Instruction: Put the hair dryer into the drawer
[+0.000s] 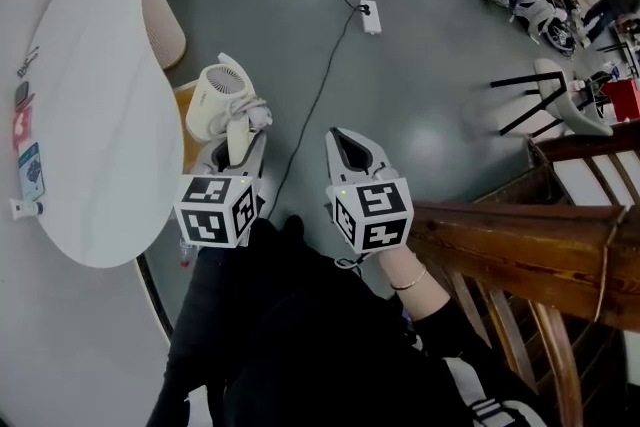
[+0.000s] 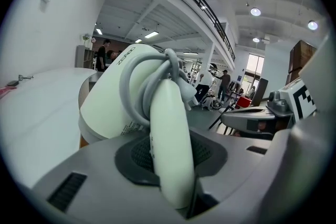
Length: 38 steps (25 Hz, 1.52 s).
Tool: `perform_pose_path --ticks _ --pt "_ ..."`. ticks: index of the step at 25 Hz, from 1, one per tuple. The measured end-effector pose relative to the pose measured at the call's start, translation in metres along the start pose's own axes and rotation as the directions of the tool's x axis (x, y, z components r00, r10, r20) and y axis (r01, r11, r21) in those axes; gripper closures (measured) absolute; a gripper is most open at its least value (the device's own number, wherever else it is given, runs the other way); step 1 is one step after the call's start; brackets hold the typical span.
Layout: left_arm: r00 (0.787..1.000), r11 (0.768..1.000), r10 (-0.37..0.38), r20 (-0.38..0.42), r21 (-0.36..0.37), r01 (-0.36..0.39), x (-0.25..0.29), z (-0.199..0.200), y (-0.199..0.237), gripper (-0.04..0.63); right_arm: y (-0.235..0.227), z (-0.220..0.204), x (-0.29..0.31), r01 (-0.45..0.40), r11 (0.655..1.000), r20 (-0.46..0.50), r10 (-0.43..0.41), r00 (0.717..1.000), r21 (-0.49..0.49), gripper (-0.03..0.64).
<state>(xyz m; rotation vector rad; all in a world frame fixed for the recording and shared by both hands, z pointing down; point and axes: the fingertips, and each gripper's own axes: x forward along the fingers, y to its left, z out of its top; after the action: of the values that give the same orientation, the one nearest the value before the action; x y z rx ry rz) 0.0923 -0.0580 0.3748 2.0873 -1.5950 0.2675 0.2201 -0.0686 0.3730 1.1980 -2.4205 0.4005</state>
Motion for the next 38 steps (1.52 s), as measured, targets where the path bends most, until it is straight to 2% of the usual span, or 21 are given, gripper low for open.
perform_pose_path --ticks 16,22,25,30,35,38 --pt "0.998 0.998 0.056 -0.026 -0.024 -0.057 0.023 0.011 0.03 0.469 -0.024 0.009 0.037 -0.017 1.0 -0.043 0.017 0.999 -0.02 0.615" --pt "0.994 0.992 0.089 -0.056 -0.089 -0.094 0.048 0.01 0.047 0.469 -0.027 0.03 0.08 -0.09 0.992 -0.046 0.086 0.995 -0.09 0.615" --pt "0.989 0.982 0.122 -0.086 -0.132 -0.133 0.06 0.003 0.061 0.469 -0.026 0.04 0.108 -0.137 0.983 -0.069 0.13 0.989 -0.119 0.615" --pt "0.976 0.953 0.164 -0.141 -0.231 -0.193 0.075 -0.014 0.085 0.469 -0.02 0.052 0.149 -0.213 0.966 -0.113 0.198 0.974 -0.146 0.615" --pt "0.965 0.929 0.199 -0.172 -0.279 -0.242 0.088 -0.02 0.103 0.469 -0.009 0.062 0.184 -0.288 0.942 -0.136 0.267 0.954 -0.172 0.615" --pt "0.96 0.919 0.21 -0.186 -0.297 -0.259 0.091 -0.025 0.109 0.469 0.005 0.062 0.2 -0.349 0.914 -0.162 0.32 0.933 -0.205 0.615"
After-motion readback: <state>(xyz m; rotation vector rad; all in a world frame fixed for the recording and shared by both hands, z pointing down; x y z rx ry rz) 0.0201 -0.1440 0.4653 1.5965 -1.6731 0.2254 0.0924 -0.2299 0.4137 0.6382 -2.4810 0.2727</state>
